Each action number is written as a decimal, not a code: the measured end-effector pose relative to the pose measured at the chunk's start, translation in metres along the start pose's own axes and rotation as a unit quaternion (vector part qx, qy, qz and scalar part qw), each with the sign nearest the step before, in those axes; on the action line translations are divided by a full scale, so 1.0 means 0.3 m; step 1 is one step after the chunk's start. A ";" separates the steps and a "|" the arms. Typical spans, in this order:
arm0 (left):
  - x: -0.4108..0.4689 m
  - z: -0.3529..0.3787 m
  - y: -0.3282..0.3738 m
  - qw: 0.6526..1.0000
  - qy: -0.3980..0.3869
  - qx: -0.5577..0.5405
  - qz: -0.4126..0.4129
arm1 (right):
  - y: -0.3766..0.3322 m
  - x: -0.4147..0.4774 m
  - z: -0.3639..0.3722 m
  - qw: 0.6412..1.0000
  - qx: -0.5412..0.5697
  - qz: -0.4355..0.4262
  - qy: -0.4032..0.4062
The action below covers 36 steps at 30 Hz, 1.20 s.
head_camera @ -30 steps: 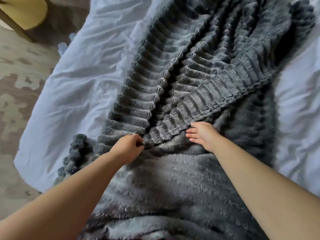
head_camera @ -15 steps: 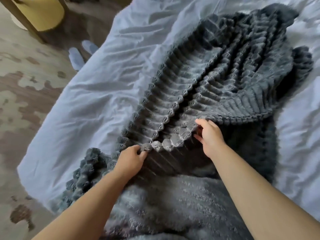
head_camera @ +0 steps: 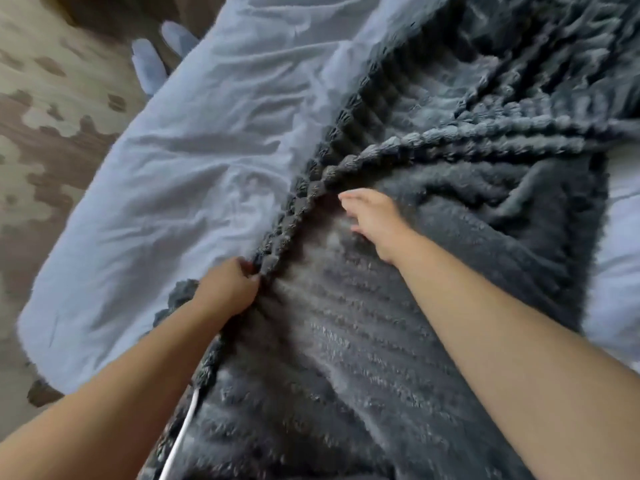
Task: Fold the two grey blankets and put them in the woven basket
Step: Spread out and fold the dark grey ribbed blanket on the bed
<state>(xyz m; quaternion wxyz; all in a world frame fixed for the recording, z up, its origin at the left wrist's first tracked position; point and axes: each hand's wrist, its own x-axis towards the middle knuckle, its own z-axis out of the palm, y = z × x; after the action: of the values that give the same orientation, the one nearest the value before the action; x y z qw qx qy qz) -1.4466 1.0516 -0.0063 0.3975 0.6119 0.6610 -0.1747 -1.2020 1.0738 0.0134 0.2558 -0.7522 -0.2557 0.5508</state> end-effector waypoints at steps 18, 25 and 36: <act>0.201 0.017 0.488 0.989 0.103 -0.082 0.062 | 0.873 -0.333 -0.806 0.845 0.297 0.334 0.292; 0.024 -0.110 0.496 0.966 0.189 -0.154 0.084 | 0.811 -0.412 -0.850 0.897 0.230 0.304 0.224; -0.100 0.070 0.366 0.977 0.202 -0.058 0.032 | 0.843 -0.406 -0.785 0.880 0.313 0.317 0.165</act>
<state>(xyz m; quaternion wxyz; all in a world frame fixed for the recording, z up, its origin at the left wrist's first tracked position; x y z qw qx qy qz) -1.3379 1.0373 0.0309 0.2960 0.6317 0.7164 0.0039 -0.9820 0.7815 -0.0082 0.3282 -0.7540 0.2279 0.5213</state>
